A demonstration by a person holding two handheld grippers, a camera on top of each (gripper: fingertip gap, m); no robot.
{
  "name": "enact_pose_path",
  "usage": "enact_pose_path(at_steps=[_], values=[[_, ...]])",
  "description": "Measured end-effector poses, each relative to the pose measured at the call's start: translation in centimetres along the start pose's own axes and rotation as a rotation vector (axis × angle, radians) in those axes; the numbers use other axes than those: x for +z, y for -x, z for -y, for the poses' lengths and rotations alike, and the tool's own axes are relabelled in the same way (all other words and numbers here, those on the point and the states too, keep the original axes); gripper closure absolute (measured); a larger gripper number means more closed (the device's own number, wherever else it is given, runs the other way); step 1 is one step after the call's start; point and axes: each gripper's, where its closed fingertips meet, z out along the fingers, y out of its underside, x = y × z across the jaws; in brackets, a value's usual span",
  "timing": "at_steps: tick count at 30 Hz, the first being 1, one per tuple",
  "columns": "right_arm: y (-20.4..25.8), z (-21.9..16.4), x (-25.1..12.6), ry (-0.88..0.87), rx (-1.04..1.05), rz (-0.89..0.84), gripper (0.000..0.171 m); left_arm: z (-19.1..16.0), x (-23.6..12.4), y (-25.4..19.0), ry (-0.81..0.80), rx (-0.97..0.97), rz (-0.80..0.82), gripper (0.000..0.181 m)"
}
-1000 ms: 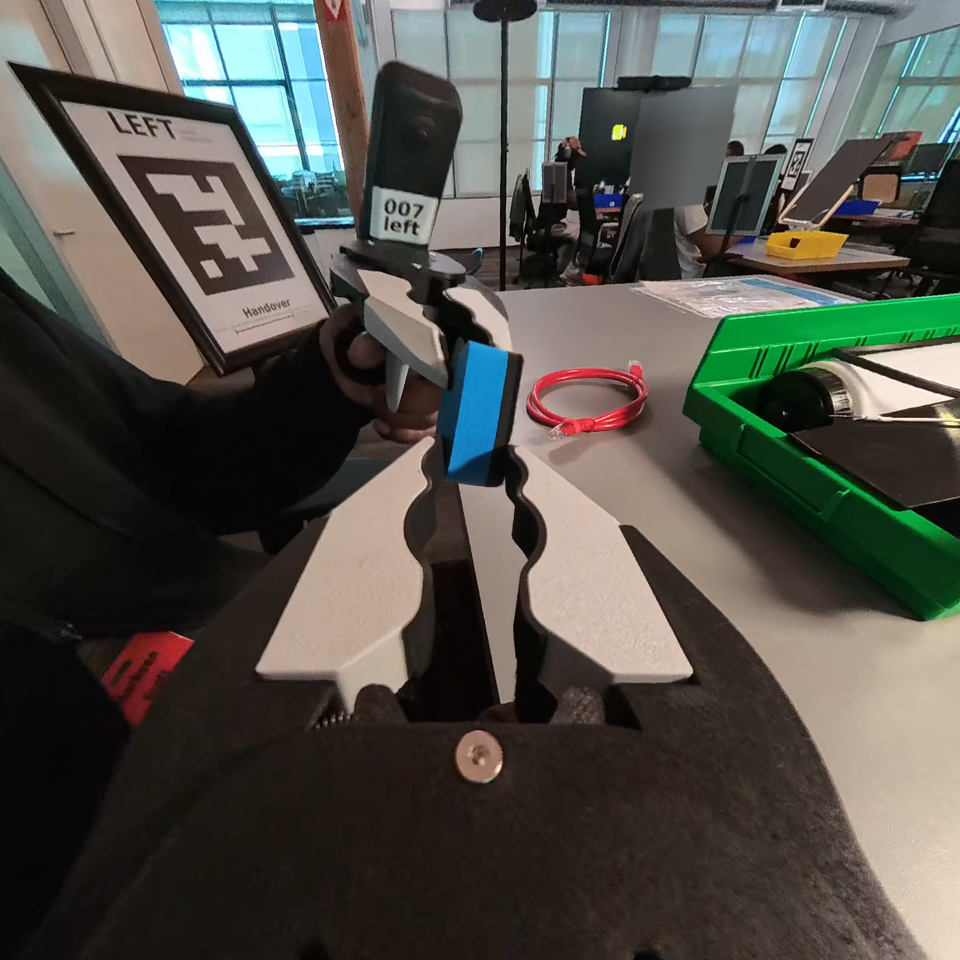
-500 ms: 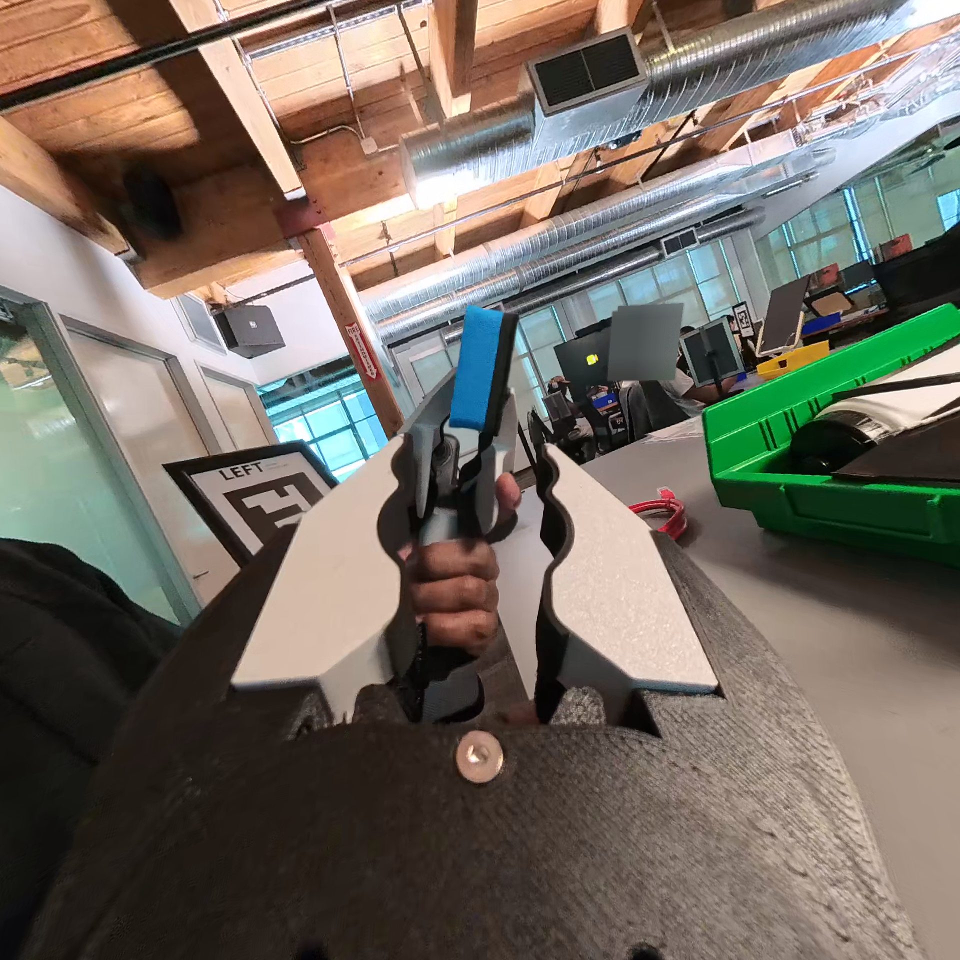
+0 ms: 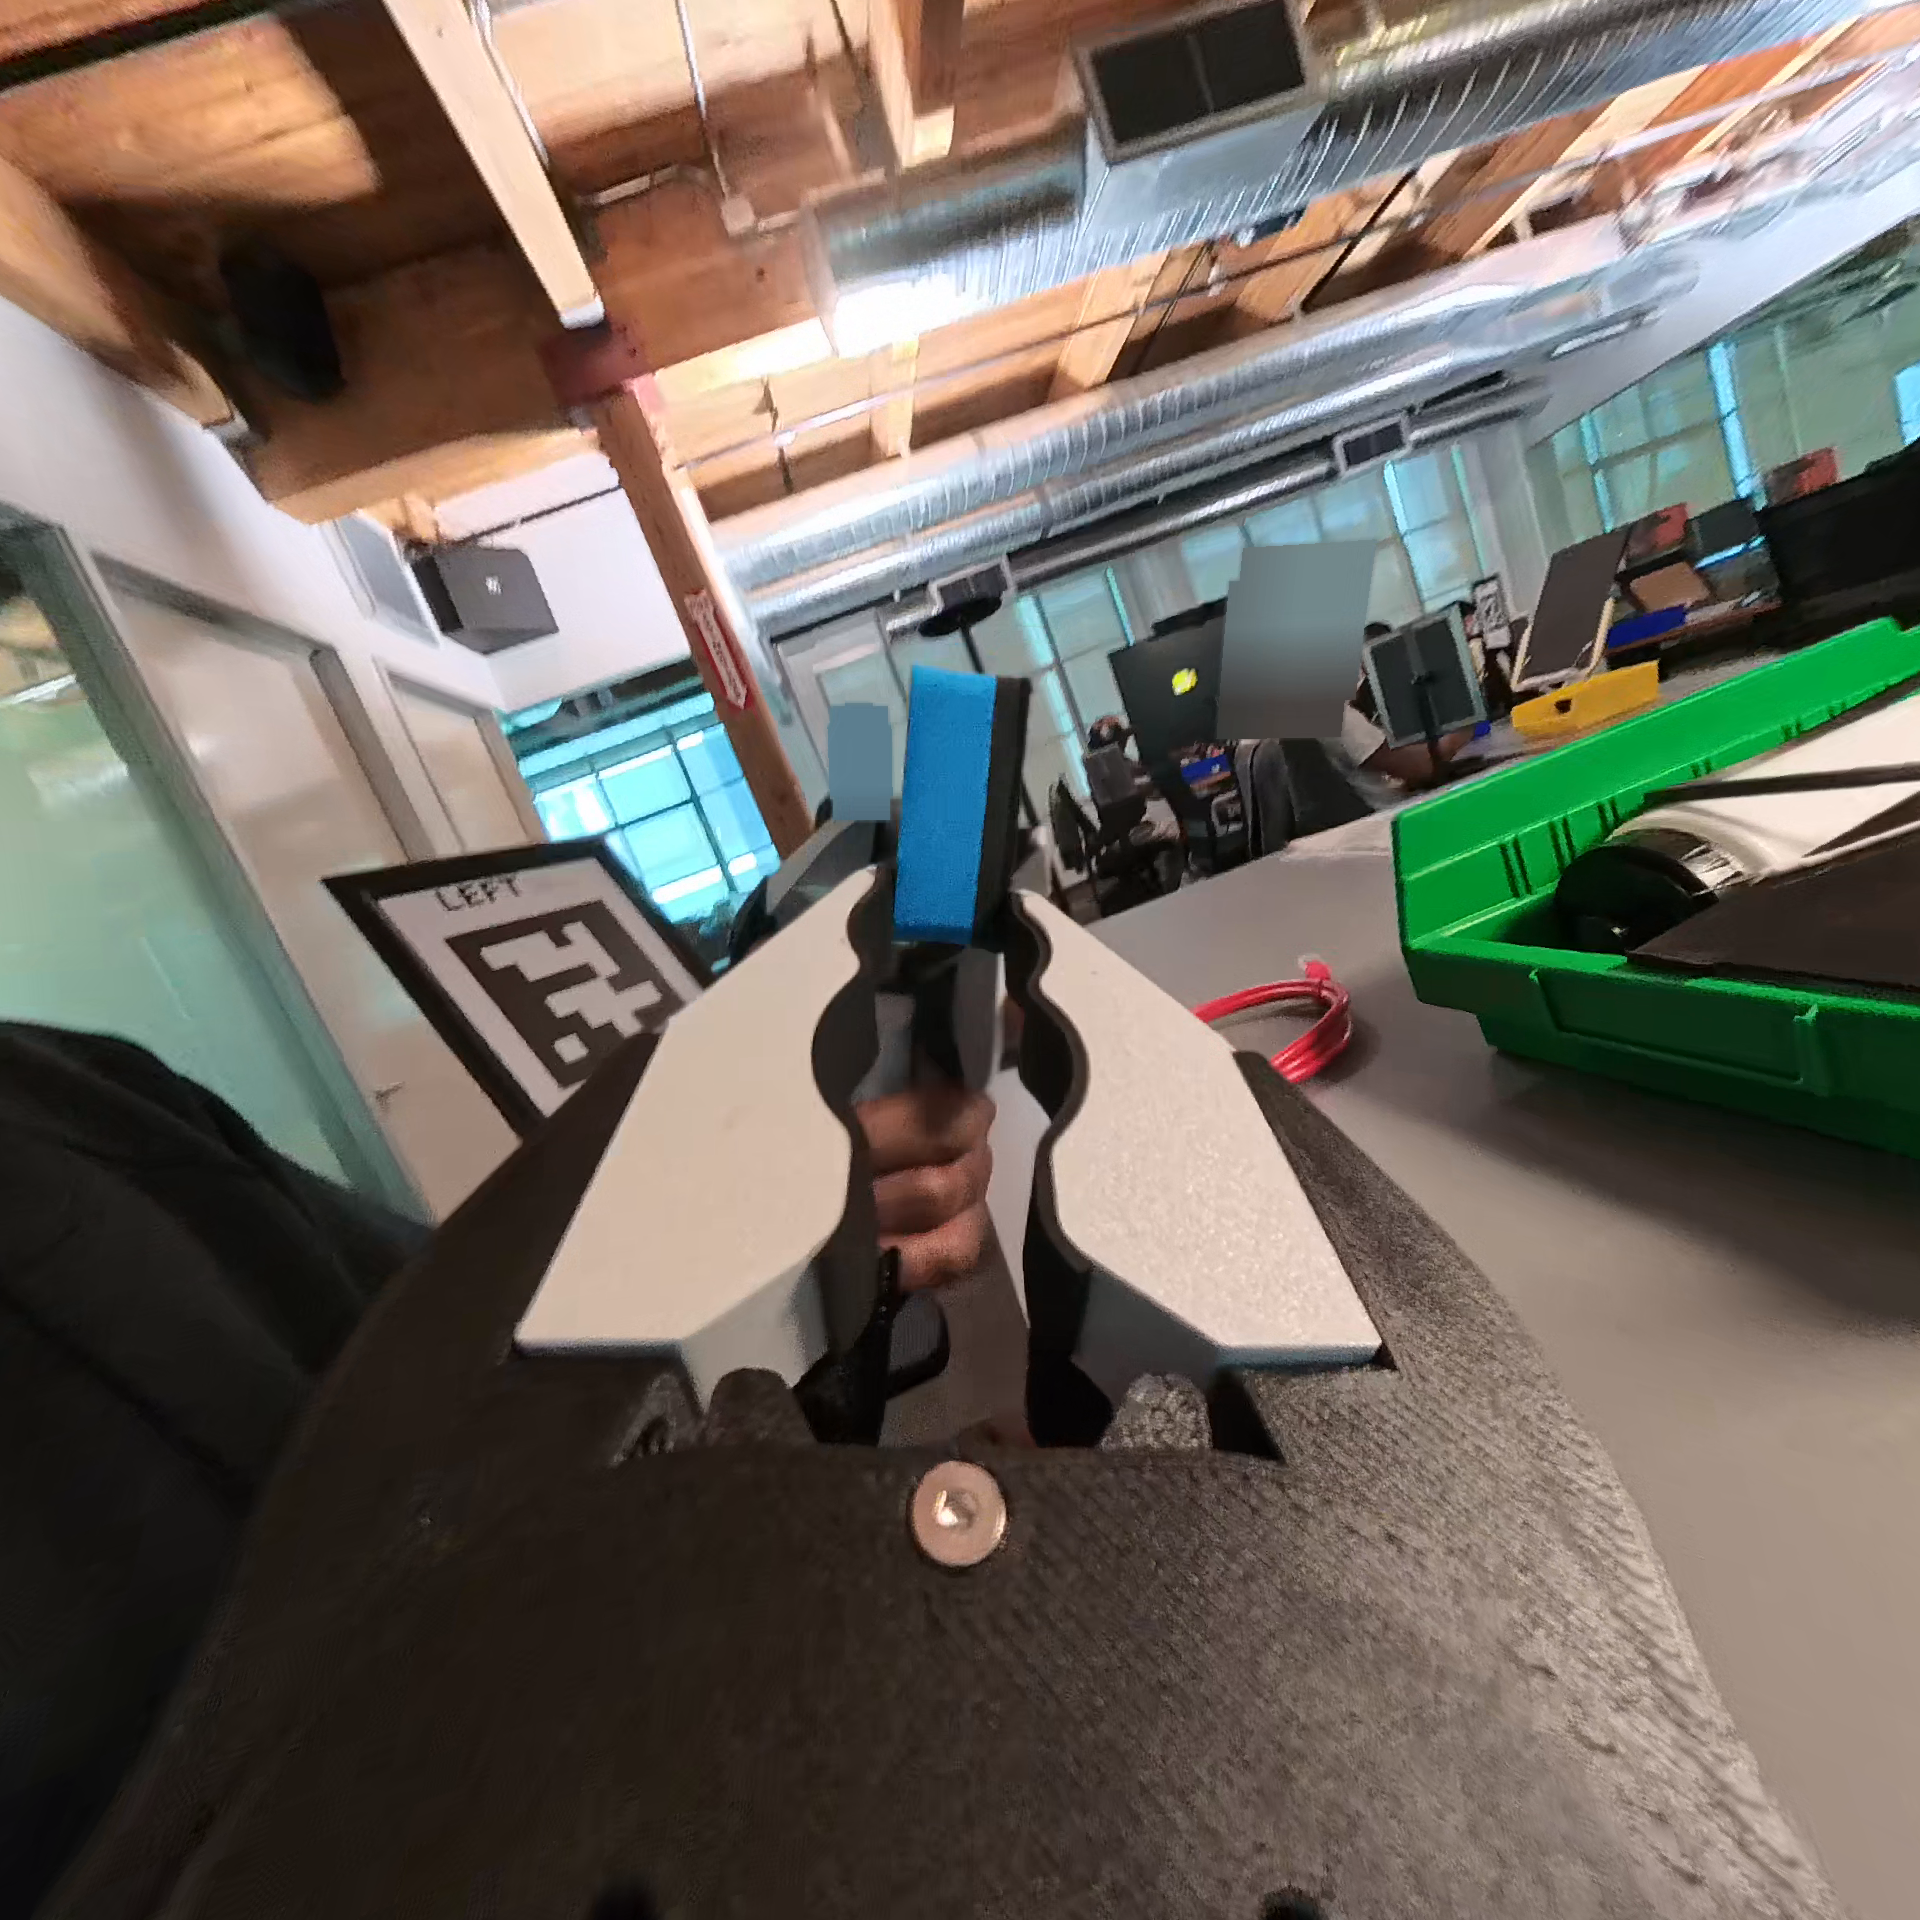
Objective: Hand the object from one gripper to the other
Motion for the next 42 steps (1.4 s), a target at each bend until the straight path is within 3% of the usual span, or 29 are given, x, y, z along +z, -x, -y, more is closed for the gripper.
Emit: enact_pose_path(at_steps=[4,13,19,24,28,31,35,39,42], values=[[0.3,-0.8,-0.3,0.136,-0.012,0.019,0.15,-0.3,-0.6,0.1,0.145,0.117,0.023,0.137],[0.6,-3.3,-0.8,0.336,-0.045,0.036,0.15,-2.1,-2.1,0.0,0.386,0.211,0.03,0.145],[0.7,-2.4,-0.4,0.26,-0.047,0.026,0.148,-1.3,-2.1,-0.4,0.32,0.172,-0.011,0.158],[0.6,-0.8,0.3,0.07,0.076,0.048,0.13,2.5,-1.7,-0.1,-0.007,0.059,0.014,0.16],[0.6,-1.5,1.2,0.013,0.102,0.031,0.127,2.6,-1.5,0.6,-0.149,-0.046,0.031,0.159],[0.6,-1.7,1.5,-0.004,0.089,0.012,0.127,1.6,-1.0,0.6,-0.157,-0.051,0.042,0.158],[0.1,-1.3,1.3,-0.038,0.086,-0.024,0.146,0.8,-0.5,0.4,-0.132,-0.039,0.041,0.158],[0.0,-1.1,1.0,-0.029,0.076,-0.026,0.15,0.5,-0.2,0.2,-0.095,-0.062,0.014,0.158],[0.1,-1.0,0.7,0.02,0.057,-0.022,0.15,0.0,-0.2,0.2,0.014,-0.006,0.013,0.143]])
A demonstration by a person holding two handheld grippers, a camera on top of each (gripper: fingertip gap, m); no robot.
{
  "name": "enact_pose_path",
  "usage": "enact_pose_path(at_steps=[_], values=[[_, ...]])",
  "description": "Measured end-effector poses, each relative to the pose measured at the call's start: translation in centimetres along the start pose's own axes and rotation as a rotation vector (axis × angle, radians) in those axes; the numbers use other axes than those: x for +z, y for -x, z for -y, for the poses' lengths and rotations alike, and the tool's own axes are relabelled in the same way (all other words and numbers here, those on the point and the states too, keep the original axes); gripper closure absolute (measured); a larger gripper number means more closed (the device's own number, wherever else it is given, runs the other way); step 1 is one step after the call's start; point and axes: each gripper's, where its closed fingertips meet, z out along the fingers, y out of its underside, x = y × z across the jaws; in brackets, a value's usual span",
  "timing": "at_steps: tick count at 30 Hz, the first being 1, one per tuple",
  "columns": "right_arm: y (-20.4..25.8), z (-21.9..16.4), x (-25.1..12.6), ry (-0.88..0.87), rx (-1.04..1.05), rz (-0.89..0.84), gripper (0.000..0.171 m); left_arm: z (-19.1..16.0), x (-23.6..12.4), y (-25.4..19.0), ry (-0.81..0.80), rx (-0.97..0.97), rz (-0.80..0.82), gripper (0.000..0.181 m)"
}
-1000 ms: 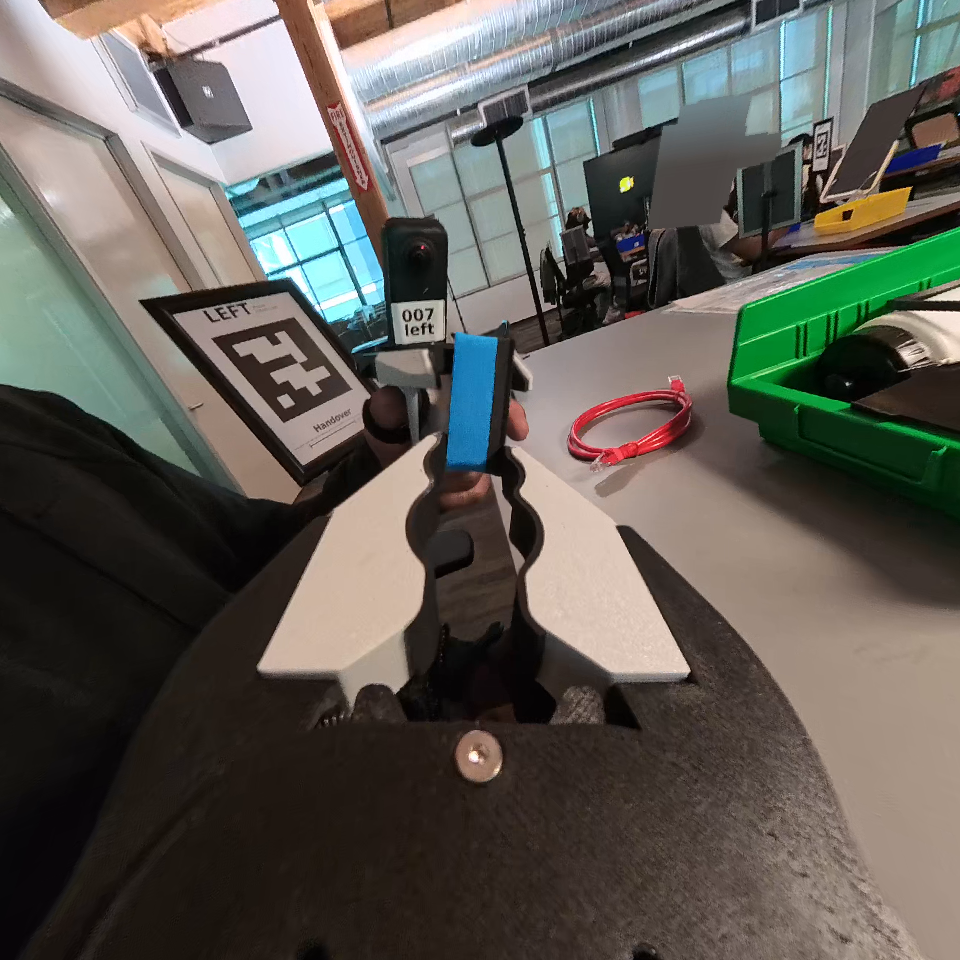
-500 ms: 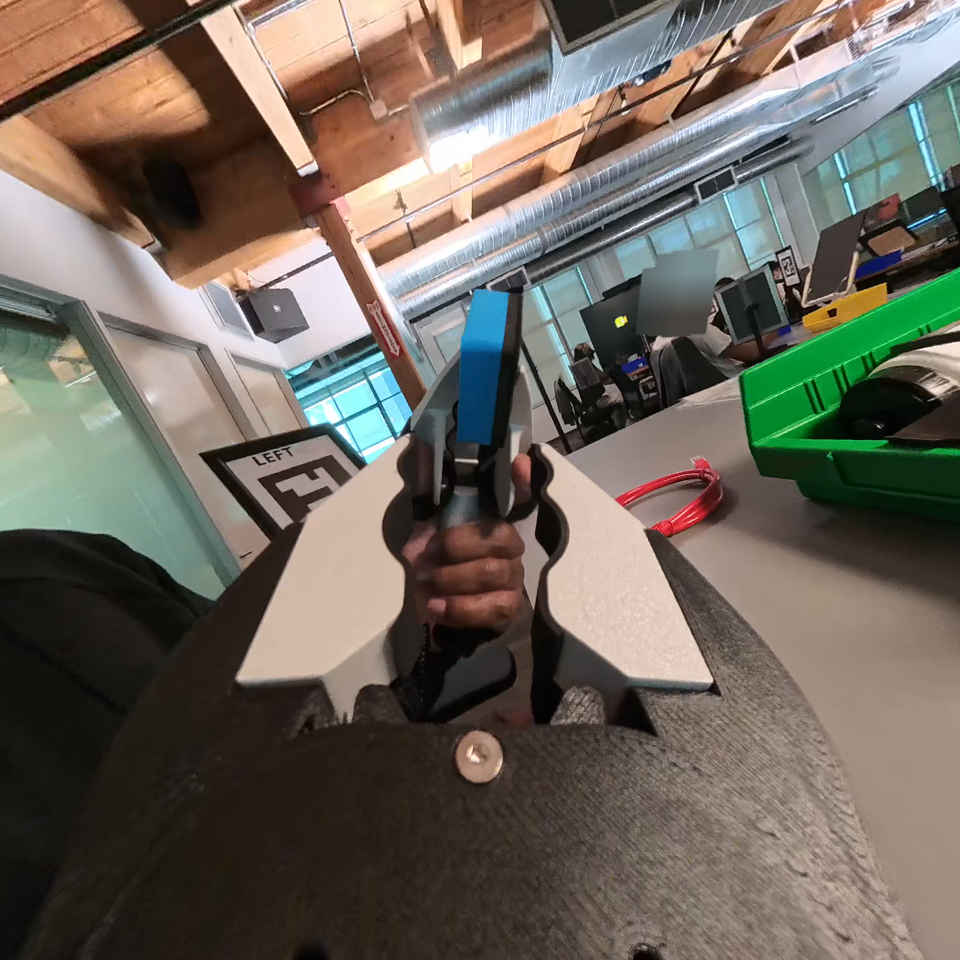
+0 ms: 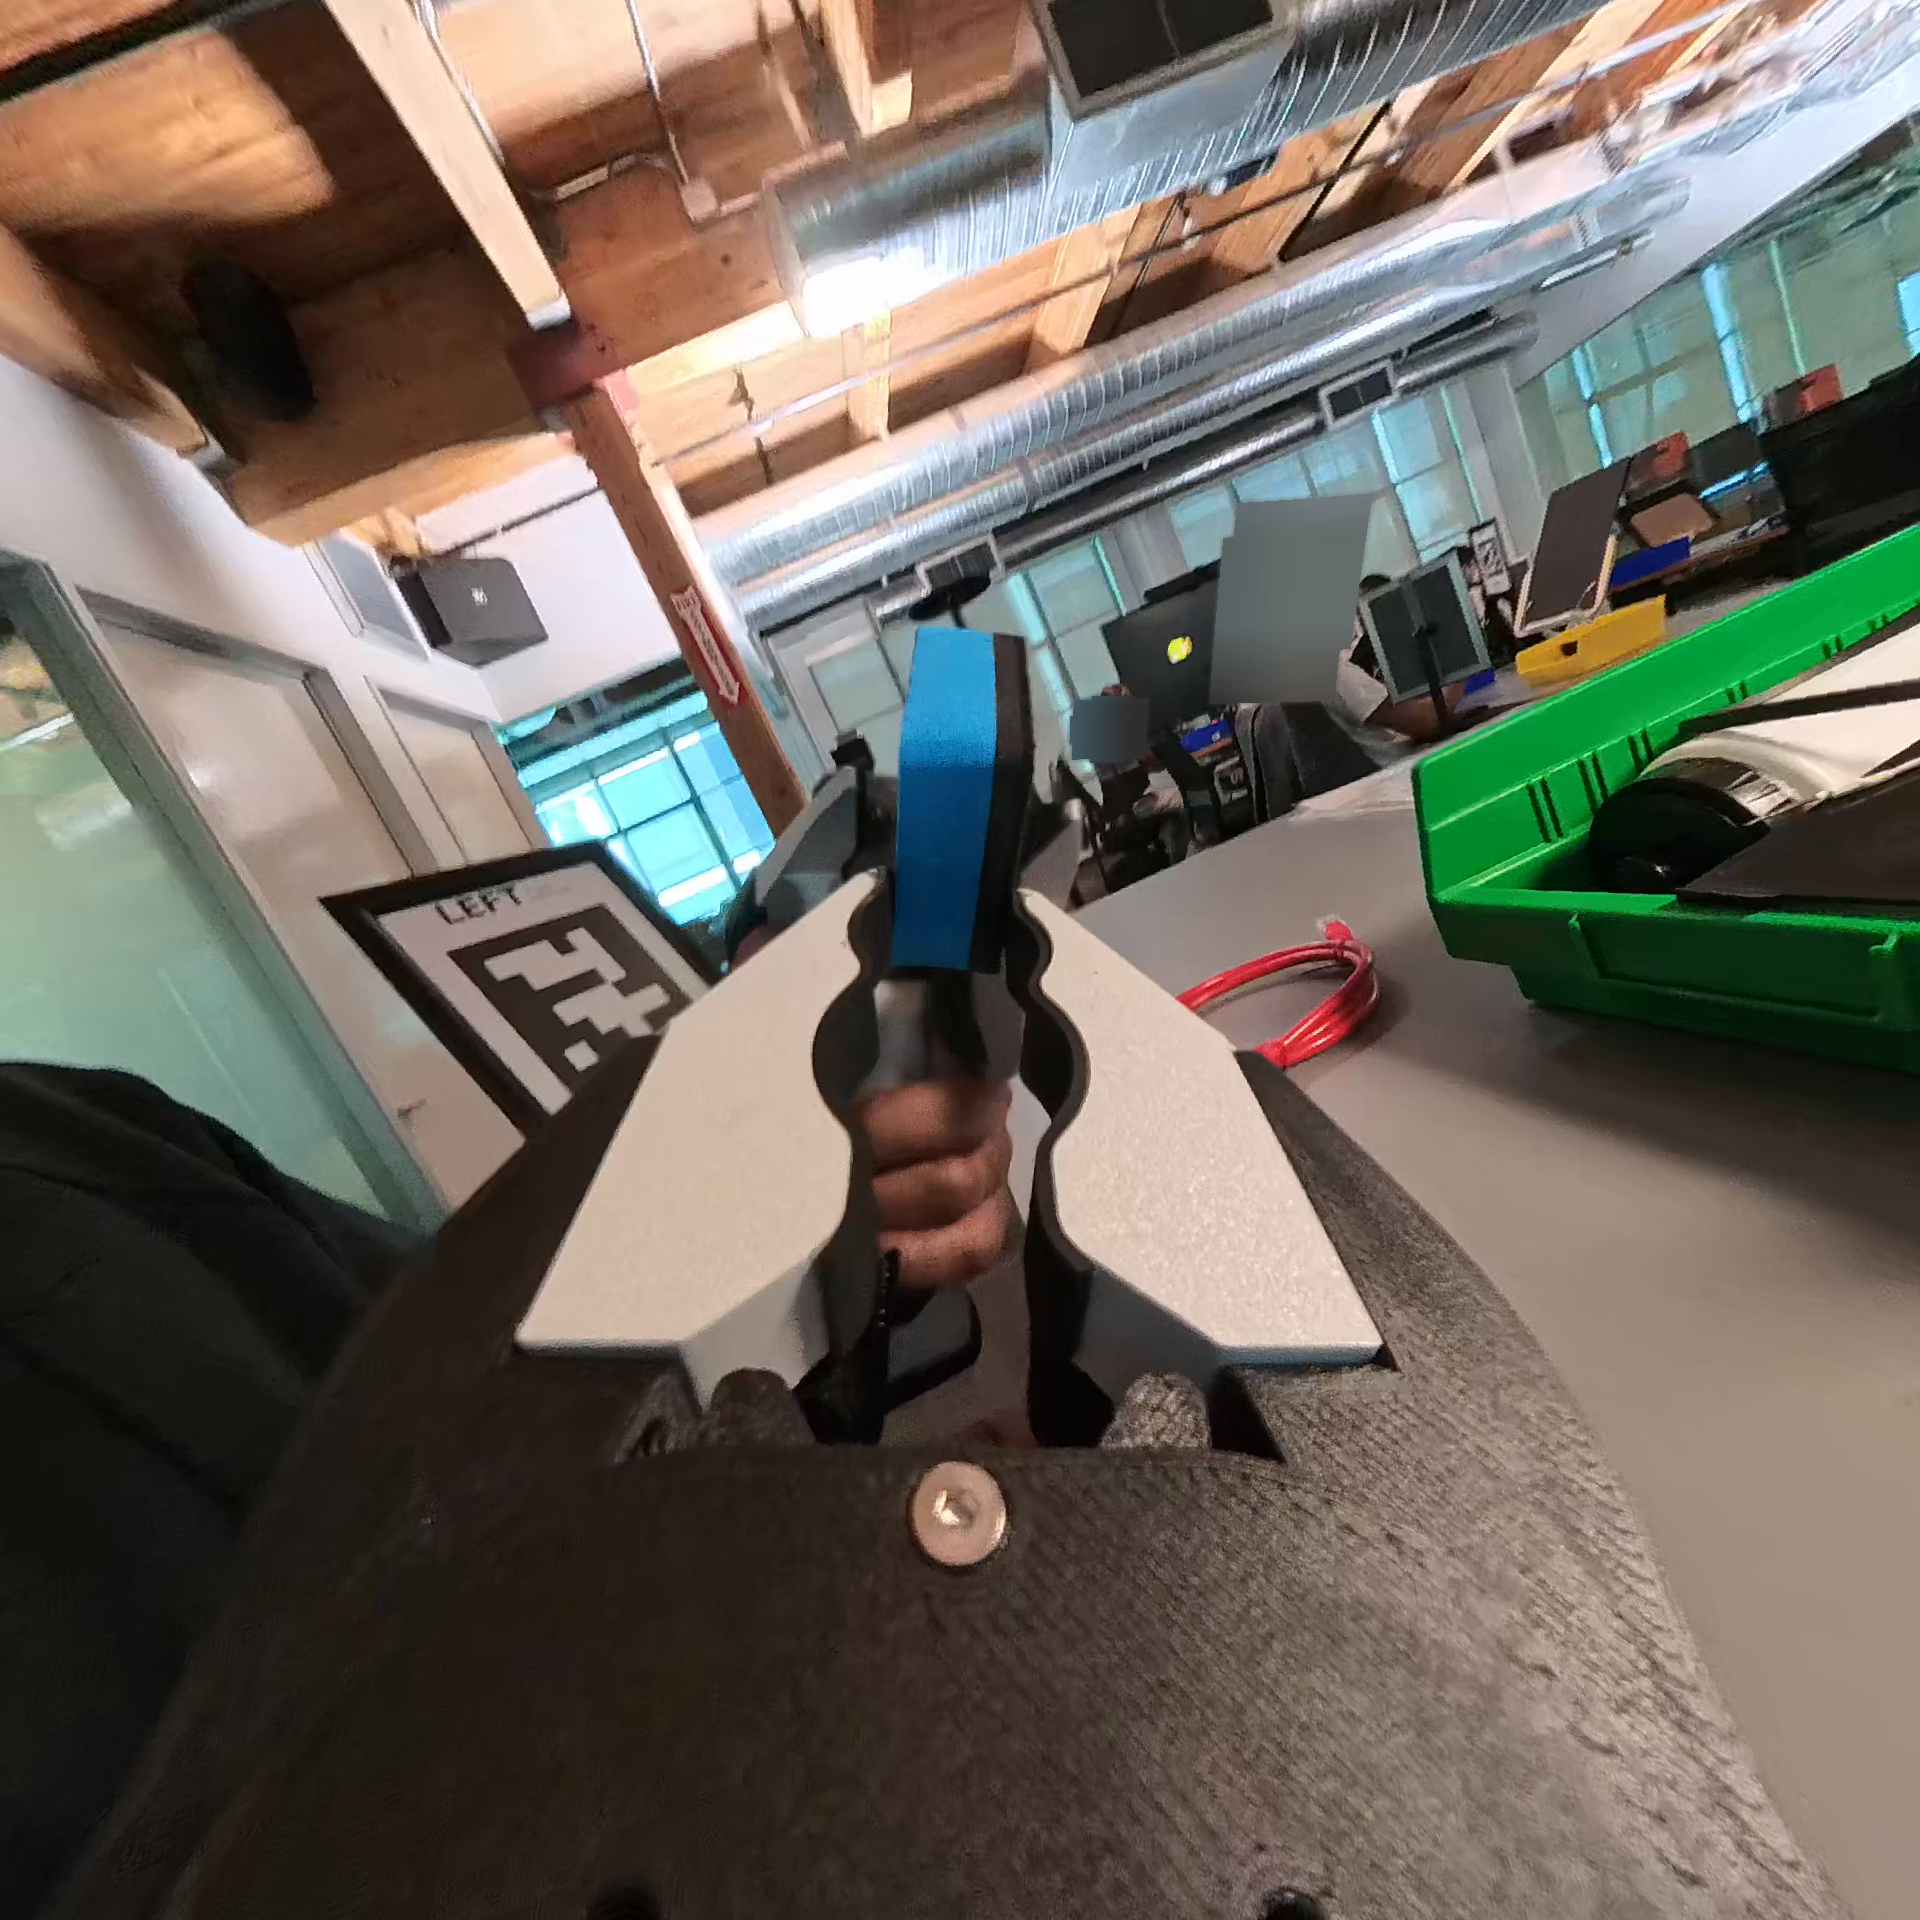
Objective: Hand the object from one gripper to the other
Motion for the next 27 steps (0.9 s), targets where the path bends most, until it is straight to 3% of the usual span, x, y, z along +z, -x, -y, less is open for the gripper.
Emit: enact_pose_path(at_steps=[3,10,20,21,27], values=[[0.2,-1.2,-0.1,0.131,-0.017,0.014,0.15,-0.1,-0.4,0.0,0.106,0.101,0.02,0.13],[0.4,-3.7,-0.5,0.328,-0.112,0.022,0.15,-2.3,-1.9,-0.3,0.378,0.214,0.008,0.131],[1.3,-5.1,-0.7,0.415,-0.15,0.065,0.15,-3.3,-2.5,-1.0,0.451,0.133,-0.062,0.147],[1.3,-5.2,-0.7,0.418,-0.15,0.066,0.149,-3.3,-2.6,-1.0,0.448,0.137,-0.065,0.155],[0.9,-3.9,-0.6,0.349,-0.134,0.036,0.147,-2.5,-2.2,-0.9,0.376,0.141,-0.062,0.158]])
